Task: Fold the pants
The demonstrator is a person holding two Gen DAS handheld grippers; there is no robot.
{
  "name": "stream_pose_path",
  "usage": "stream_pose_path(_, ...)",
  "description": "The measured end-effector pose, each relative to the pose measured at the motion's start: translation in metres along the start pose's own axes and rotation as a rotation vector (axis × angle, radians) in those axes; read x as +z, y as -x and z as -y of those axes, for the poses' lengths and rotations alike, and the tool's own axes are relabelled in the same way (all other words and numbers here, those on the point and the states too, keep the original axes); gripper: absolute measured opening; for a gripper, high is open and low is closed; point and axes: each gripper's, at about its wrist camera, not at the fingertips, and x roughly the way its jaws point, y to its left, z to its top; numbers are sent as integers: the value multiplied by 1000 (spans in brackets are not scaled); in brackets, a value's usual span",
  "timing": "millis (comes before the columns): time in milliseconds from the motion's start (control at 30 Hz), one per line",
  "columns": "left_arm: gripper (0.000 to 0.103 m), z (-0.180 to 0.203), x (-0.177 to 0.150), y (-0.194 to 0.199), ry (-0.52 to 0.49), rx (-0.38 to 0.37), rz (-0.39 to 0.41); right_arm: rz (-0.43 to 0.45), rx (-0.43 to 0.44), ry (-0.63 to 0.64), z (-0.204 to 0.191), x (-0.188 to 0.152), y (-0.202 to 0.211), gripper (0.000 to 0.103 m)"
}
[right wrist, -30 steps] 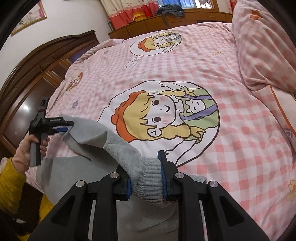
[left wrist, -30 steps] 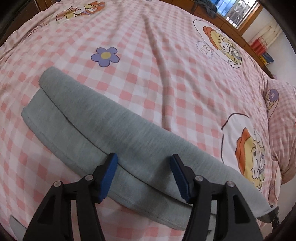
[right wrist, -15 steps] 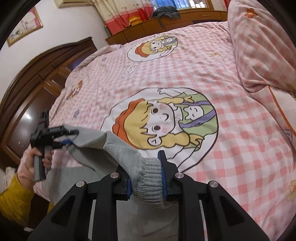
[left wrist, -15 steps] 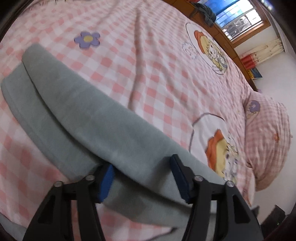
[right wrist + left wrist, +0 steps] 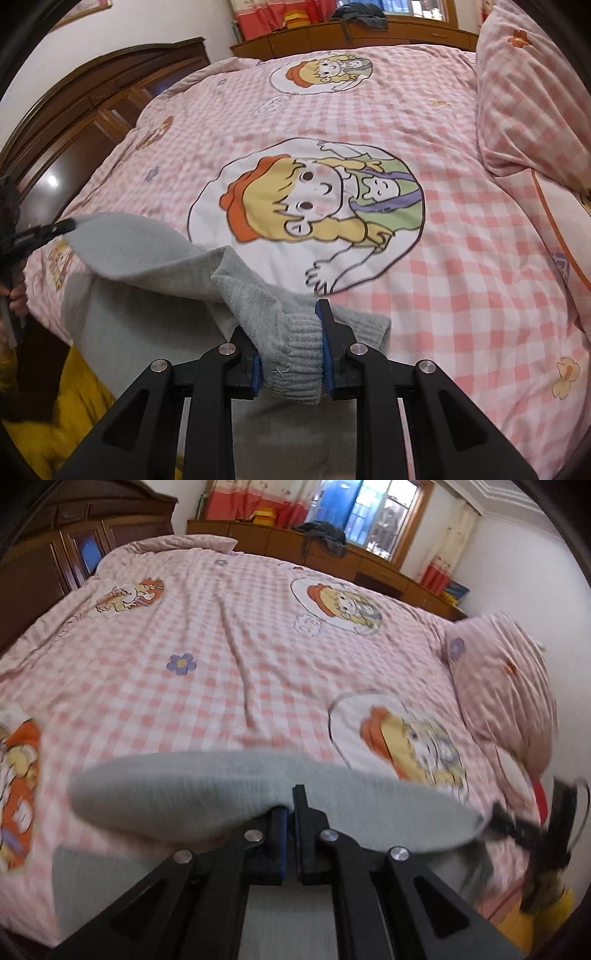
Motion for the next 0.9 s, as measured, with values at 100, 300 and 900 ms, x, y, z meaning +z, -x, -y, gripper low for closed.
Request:
stream_pose_path(100,2,7,-36,14,-11,13,-34,-33,-21,5,2,-11,1,26)
stream_pose_path(300,2,7,-98,8,-13,14,-164,-108,-138,15,8,-37,4,57)
stream_pose_path(900,3,-15,-135,-22,27,20,-260,-129,-135,-314,38,-87,71,62)
